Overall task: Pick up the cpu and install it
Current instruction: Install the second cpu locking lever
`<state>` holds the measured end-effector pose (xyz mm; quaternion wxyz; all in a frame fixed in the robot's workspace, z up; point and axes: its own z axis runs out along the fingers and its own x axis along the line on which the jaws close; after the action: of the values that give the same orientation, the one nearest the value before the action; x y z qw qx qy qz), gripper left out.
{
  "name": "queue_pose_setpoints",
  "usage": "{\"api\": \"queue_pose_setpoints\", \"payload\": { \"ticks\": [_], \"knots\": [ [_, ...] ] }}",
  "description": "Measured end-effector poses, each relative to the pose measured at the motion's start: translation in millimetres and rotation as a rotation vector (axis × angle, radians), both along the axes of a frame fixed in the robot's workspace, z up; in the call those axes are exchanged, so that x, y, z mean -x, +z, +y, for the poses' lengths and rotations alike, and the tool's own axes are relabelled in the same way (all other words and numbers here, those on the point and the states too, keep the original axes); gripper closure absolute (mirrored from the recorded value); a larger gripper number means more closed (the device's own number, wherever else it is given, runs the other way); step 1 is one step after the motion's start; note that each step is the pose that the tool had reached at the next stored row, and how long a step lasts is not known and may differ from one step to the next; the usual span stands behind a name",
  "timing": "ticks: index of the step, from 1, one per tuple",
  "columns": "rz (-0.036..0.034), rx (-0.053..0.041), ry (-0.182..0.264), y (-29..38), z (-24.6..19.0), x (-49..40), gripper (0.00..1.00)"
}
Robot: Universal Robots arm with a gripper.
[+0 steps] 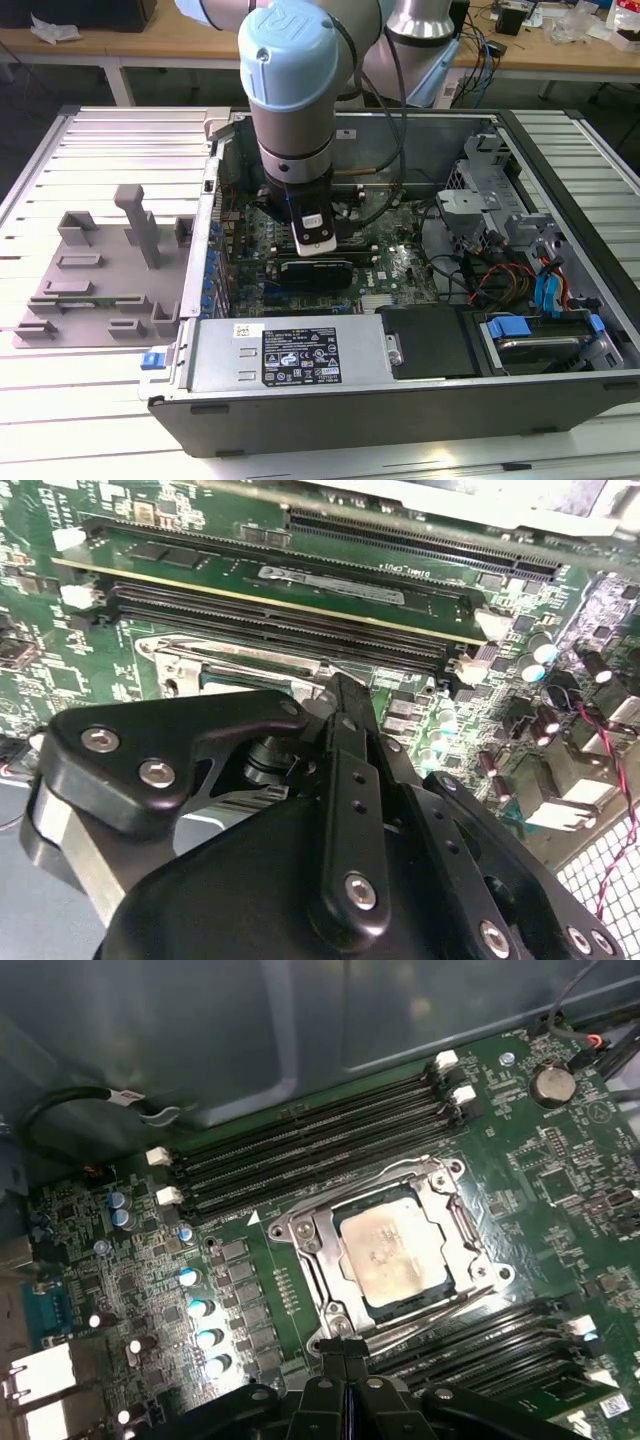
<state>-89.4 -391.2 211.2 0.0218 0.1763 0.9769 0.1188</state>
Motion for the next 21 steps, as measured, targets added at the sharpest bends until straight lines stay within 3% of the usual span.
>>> {"api": "queue_pose_setpoints", "payload": {
  "ticks": [2, 6, 9, 12, 15, 17, 20, 21],
  "knots": [
    [0.0001, -0.0049, -0.002, -5.1, 0.1, 0.9, 0.89],
    [0.0000, -0.0178, -0.003, -8.2, 0.8, 2.3, 0.89],
    [0.0001, -0.0384, -0.005, -12.5, 1.6, 4.6, 0.89],
    [0.0001, -0.0464, -0.006, -15.5, 1.7, 6.0, 0.89],
    [0.0001, -0.0468, -0.006, -16.1, 1.7, 6.7, 0.89],
    [-0.0002, -0.0475, -0.006, -15.5, 1.8, 6.7, 0.89],
    [0.0001, -0.0458, -0.006, -1.7, 1.8, 6.2, 0.89],
    [0.0001, -0.0451, -0.006, 0.1, 2.5, 5.6, 0.89]
  ]
}}
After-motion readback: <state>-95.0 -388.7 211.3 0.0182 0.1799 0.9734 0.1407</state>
